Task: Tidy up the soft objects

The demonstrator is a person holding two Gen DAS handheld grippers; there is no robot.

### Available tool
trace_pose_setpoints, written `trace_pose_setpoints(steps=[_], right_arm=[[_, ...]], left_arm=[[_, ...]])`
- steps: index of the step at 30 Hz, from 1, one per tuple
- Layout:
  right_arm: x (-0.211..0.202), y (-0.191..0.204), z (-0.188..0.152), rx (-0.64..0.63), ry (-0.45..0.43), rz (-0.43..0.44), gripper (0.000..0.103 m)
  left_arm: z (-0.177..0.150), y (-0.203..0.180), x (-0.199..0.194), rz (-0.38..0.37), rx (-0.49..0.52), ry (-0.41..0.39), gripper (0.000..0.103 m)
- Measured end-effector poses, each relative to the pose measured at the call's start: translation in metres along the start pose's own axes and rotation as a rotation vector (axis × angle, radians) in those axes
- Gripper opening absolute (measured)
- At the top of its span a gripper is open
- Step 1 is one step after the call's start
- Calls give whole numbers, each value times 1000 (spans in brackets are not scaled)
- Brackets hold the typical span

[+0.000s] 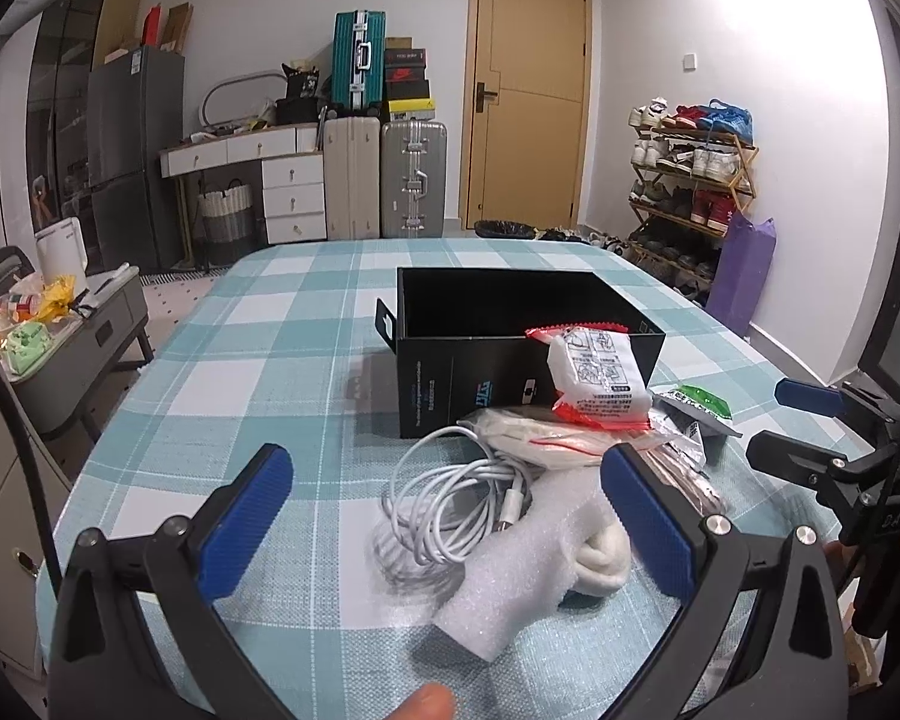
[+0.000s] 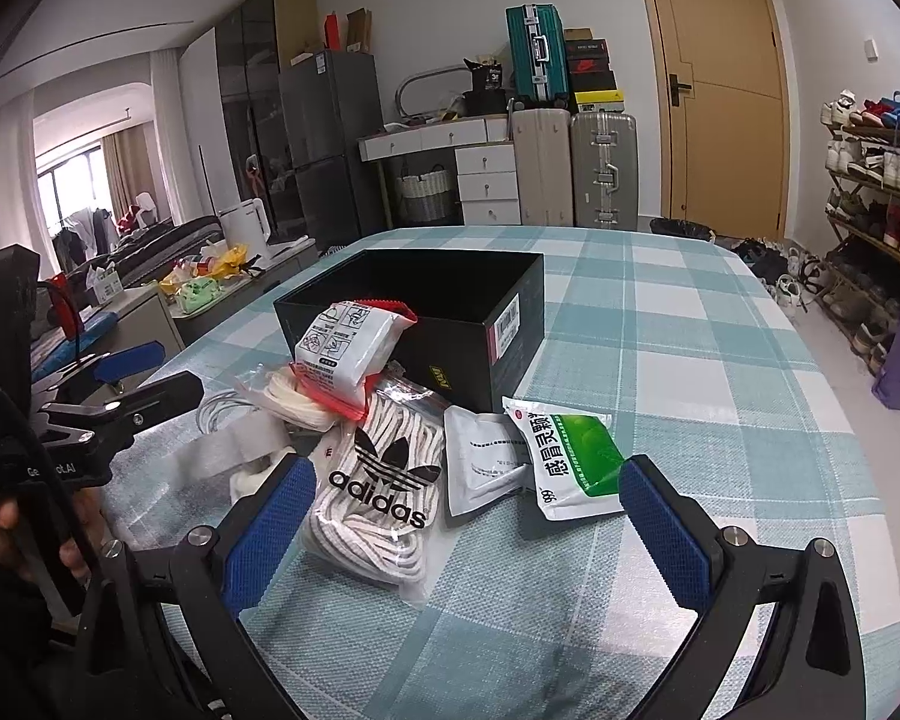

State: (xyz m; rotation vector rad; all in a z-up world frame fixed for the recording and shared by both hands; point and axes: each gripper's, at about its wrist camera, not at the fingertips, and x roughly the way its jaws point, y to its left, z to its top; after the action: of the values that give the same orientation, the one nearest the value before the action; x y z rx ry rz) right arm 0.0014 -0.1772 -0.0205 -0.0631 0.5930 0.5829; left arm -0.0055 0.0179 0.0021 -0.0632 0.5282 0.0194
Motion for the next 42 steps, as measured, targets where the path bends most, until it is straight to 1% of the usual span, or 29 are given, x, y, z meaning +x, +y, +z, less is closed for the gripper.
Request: trace_pose_setpoints(steps=[4,9,11,17,25,37,42], right_arm=[[0,2,1,-7,-2,-5,103],[0,3,1,-8,-4,-8,103],[-1,3,1,-8,-7,-7,103],[-3,2,0,-1,-10,-12,103],[-2,1,0,-5,-8,-9,103],[-2,1,0,-12,-2,-8,103],[1,4,0,-14,12,-17,103]], left_arm=[[1,-2,1,1,16,13,103],[0,-4,-1,15,29,4,103],[-2,-4,0,2,36,11,103],[-4,-7,1,0,54,18,103],[-5,-8,2,-32,50,22,103],[-6,-10,1,-34,43,3,103],[-5,-8,1,-40,22,-3,103]])
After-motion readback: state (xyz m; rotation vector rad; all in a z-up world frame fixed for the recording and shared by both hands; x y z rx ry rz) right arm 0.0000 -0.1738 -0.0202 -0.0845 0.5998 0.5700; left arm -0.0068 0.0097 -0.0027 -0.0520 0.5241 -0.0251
